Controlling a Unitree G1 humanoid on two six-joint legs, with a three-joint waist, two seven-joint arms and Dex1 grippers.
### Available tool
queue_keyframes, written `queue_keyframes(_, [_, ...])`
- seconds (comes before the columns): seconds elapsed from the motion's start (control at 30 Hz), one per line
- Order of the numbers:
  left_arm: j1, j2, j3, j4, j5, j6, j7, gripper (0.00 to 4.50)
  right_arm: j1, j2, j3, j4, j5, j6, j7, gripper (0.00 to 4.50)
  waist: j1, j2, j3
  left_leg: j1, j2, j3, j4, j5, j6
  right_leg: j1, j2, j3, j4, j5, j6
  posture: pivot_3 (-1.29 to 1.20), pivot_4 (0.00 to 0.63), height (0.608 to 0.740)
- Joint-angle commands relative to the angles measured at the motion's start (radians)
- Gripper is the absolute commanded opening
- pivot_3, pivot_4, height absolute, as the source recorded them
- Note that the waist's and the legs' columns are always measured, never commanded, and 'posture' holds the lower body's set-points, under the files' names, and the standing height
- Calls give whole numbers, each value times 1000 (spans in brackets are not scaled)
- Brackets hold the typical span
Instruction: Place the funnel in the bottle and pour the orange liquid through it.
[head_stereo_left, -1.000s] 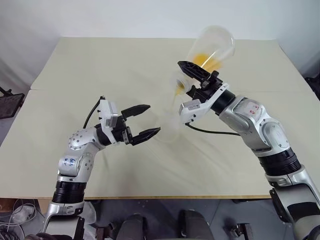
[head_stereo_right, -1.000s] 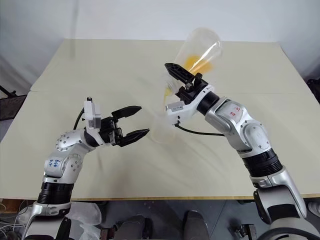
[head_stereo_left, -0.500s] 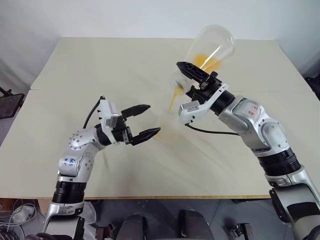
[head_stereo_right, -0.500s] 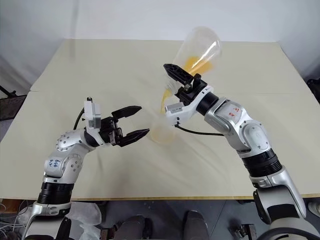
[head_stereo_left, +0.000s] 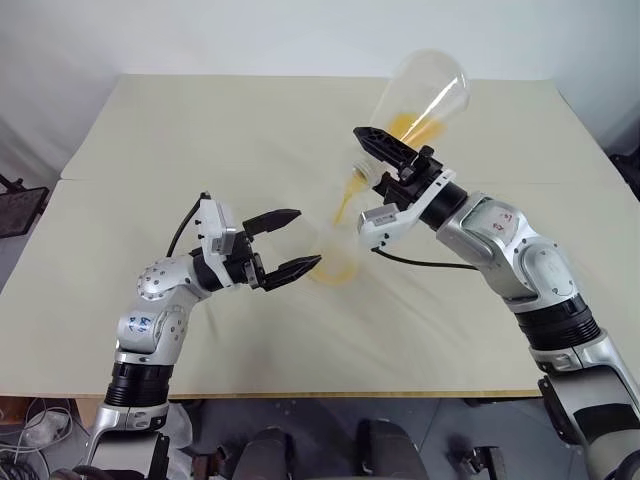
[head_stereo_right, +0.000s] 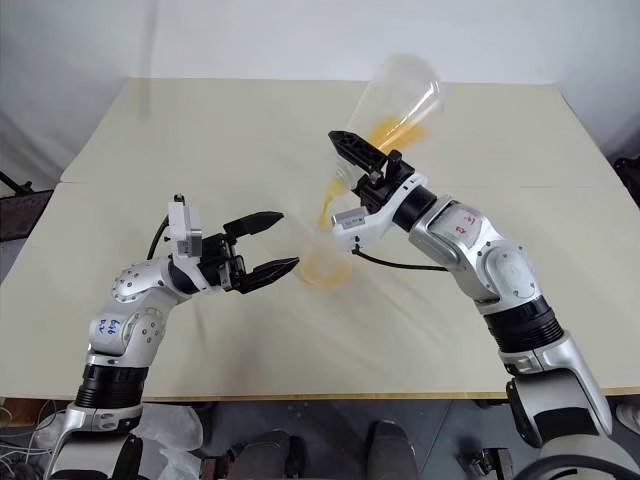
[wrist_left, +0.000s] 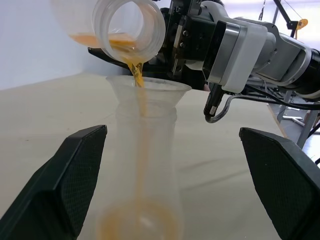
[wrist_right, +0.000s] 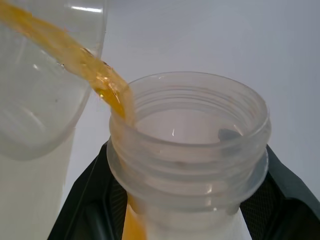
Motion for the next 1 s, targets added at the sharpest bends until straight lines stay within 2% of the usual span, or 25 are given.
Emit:
queue_keyframes(0.03, [0,2,4,-42,-9,-11,-3,4500,-38,-12,-13,-18,-10,-21,-42,2459,0,0,0,0,0,0,0,0,0,0,0,0,0,0,0,0,150,740])
queue_keyframes(1.0, [-7,-11,12,-34,-9,-42,6,4500,-43,-21,-22,-15,-51,-67,-93,2459,0,0,0,0,0,0,0,0,0,0,0,0,0,0,0,0,150,740])
